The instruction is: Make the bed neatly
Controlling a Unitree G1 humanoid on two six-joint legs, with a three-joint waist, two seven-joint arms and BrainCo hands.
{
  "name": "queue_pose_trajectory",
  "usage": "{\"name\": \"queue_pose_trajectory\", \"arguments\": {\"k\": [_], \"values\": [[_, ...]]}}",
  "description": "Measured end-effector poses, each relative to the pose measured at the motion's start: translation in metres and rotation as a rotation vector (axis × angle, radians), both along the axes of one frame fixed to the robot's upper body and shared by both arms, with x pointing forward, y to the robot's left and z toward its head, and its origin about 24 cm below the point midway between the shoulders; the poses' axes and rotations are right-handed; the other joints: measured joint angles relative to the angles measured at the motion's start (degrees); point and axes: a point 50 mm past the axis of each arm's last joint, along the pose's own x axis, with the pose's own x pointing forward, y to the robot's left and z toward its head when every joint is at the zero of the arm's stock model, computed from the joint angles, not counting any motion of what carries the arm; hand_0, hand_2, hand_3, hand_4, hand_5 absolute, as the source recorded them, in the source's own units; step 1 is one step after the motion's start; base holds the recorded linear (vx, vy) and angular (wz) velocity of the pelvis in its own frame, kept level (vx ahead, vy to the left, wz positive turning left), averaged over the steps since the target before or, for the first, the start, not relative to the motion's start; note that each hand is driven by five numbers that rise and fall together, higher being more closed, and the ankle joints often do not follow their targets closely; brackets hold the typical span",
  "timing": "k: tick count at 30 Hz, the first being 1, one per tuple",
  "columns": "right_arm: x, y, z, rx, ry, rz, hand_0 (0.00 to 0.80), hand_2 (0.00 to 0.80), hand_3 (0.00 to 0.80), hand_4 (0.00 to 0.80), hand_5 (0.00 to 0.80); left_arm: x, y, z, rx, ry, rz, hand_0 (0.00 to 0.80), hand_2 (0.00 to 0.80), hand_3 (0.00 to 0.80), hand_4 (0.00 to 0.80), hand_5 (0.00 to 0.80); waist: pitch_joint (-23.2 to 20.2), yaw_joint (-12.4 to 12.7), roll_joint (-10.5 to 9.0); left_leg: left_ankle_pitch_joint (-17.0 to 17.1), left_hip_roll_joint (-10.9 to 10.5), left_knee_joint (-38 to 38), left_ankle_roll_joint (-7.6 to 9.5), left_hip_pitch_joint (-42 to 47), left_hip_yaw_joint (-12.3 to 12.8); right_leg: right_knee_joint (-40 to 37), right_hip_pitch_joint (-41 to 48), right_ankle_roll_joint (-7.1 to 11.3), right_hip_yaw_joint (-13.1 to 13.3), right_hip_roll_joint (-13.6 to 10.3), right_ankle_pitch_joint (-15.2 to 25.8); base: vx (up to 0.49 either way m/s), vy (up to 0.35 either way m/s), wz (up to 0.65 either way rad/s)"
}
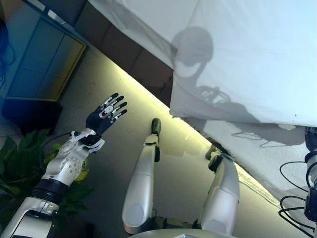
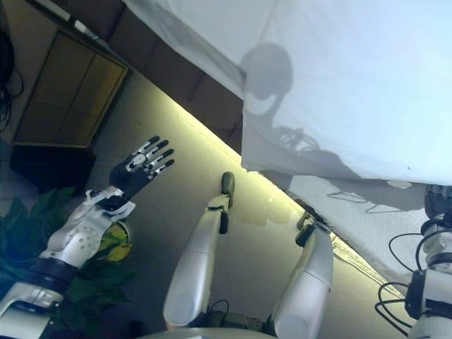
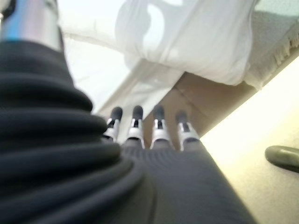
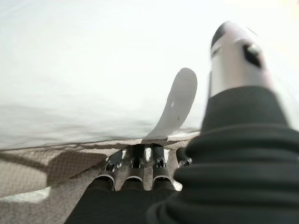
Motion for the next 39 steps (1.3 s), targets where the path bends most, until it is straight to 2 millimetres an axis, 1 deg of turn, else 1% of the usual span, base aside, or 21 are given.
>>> {"name": "queue_pose_trajectory", "arguments": {"k": [8,12,14,17,19,20,21,22,24,26,31,33,34,37,39], "values": [[0.000,-0.002,0.004,0.021,-0.043,-0.012,0.800,0.800,0.800,0.800,0.800,0.000,0.004,0.003,0.021,-0.005,-0.001,0.000,0.000,0.000,0.000,0.000,0.0,0.1,0.00,0.2,0.0,0.5,0.33,0.1,0.2,-0.1,0.5,-0.06,-0.3,-0.2,0.2,0.006,0.049,-0.01],[-0.003,0.000,-0.001,0.039,-0.068,0.005,0.800,0.800,0.800,0.800,0.800,0.000,0.005,0.003,0.003,-0.002,-0.001,0.000,0.000,0.000,0.000,0.000,0.0,0.0,0.03,0.3,-0.2,-0.4,0.46,2.4,0.4,-1.4,3.0,0.18,-0.8,-0.4,0.3,0.007,0.078,0.02],[-0.008,0.004,-0.012,0.055,-0.071,0.017,0.800,0.800,0.800,0.800,0.800,-0.001,0.005,0.000,0.001,0.005,0.001,0.000,0.000,0.000,0.000,0.000,-0.1,0.1,0.04,0.4,-0.2,-1.6,0.48,4.7,0.5,-2.2,5.0,0.29,-1.1,-0.4,0.3,0.030,0.044,0.00],[-0.020,0.015,-0.038,0.099,-0.055,0.054,0.800,0.800,0.800,0.800,0.800,-0.003,0.000,-0.008,-0.020,0.028,-0.001,0.000,0.000,0.000,0.000,0.000,-0.6,0.1,-0.02,0.4,-0.1,-3.6,0.49,8.3,1.0,-3.8,8.4,0.77,-1.3,-0.3,0.1,0.054,0.057,0.00],[-0.024,0.019,-0.048,0.108,-0.040,0.064,0.800,0.800,0.800,0.800,0.800,-0.004,-0.006,-0.014,-0.034,0.047,-0.006,0.000,0.000,0.000,0.000,0.000,-1.4,0.0,-0.09,0.4,-0.1,-4.5,0.58,10.1,1.4,-4.8,10.3,0.96,-1.5,-0.2,0.2,0.058,0.082,-0.01],[-0.025,0.021,-0.053,0.108,-0.022,0.067,0.800,0.800,0.800,0.800,0.800,-0.004,-0.008,-0.015,-0.042,0.053,-0.007,0.000,0.000,0.000,0.000,0.000,-2.6,0.0,-0.21,0.5,-0.2,-5.0,0.63,10.3,1.5,-5.4,10.5,1.14,-1.5,-0.2,0.3,0.067,0.049,0.01],[-0.026,0.024,-0.057,0.106,-0.002,0.067,0.800,0.800,0.800,0.800,0.800,-0.003,-0.010,-0.016,-0.048,0.054,-0.004,0.000,0.000,0.000,0.000,0.000,-3.0,-0.1,-0.37,0.6,-0.2,-5.4,0.72,11.2,1.5,-5.9,11.5,1.67,-1.5,-0.1,0.6,0.075,0.025,0.02],[-0.027,0.027,-0.062,0.108,0.016,0.067,0.800,0.800,0.800,0.800,0.800,-0.003,-0.011,-0.016,-0.054,0.057,0.000,0.000,0.000,0.000,0.000,0.000,-3.2,-0.1,-0.53,0.5,-0.2,-5.8,0.65,12.5,1.5,-6.5,12.9,1.80,-1.6,0.1,0.7,0.076,0.012,0.00],[-0.030,0.034,-0.074,0.090,0.071,0.081,0.800,0.800,0.800,0.800,0.800,-0.001,-0.015,-0.016,-0.066,0.057,0.002,0.000,0.000,0.000,0.000,0.000,-4.6,-0.1,-1.09,0.5,-0.1,-6.7,0.59,14.1,1.5,-7.9,14.8,2.08,-1.8,0.5,0.9,0.066,-0.005,0.00],[-0.032,0.043,-0.086,0.051,0.141,0.122,0.800,0.800,0.800,0.800,0.800,0.000,-0.021,-0.023,-0.078,0.079,0.001,0.000,0.000,0.000,0.000,0.000,-5.8,0.0,-1.67,0.6,-0.1,-7.9,0.33,16.2,1.5,-9.5,17.3,2.38,-2.1,0.8,1.0,0.057,-0.032,0.03],[-0.033,0.078,-0.116,-0.037,0.259,0.280,0.800,0.800,0.800,0.800,0.800,-0.003,-0.037,-0.042,-0.076,0.141,-0.030,0.000,0.000,0.000,0.000,0.000,-9.5,-0.3,-3.56,0.6,0.2,-10.8,0.17,20.8,1.4,-13.9,22.7,2.95,-3.0,1.7,1.5,0.045,-0.015,0.00],[-0.029,0.091,-0.122,-0.081,0.282,0.341,0.800,0.800,0.800,0.800,0.800,-0.003,-0.040,-0.047,-0.086,0.155,-0.028,0.000,0.000,0.000,0.000,0.000,-9.8,-0.8,-3.84,0.6,0.3,-11.6,0.13,22.4,1.4,-15.7,25.1,3.11,-3.4,2.2,2.0,0.061,0.022,0.01],[-0.026,0.098,-0.124,-0.100,0.289,0.372,0.800,0.800,0.800,0.800,0.800,-0.003,-0.043,-0.048,-0.091,0.160,-0.037,0.000,0.000,0.000,0.000,0.000,-10.0,-1.5,-3.97,0.6,0.3,-12.0,0.13,23.1,1.4,-16.4,26.0,3.25,-3.5,2.3,2.2,0.081,0.035,0.04],[-0.020,0.112,-0.125,-0.129,0.281,0.427,0.800,0.800,0.800,0.800,0.800,-0.004,-0.050,-0.052,-0.111,0.176,-0.058,0.000,0.000,0.000,0.000,0.000,-10.2,-2.0,-4.13,0.5,0.4,-12.8,0.09,25.0,1.5,-18.5,28.5,3.56,-3.6,2.7,2.9,0.103,0.042,0.00],[-0.016,0.120,-0.125,-0.142,0.285,0.449,0.800,0.800,0.800,0.800,0.800,-0.005,-0.058,-0.056,-0.137,0.195,-0.073,0.000,0.000,0.000,0.000,0.000,-10.4,-3.0,-4.20,0.5,0.4,-13.6,0.09,26.7,1.6,-20.0,30.6,3.75,-3.6,2.9,3.3,0.119,0.044,0.00]]}}
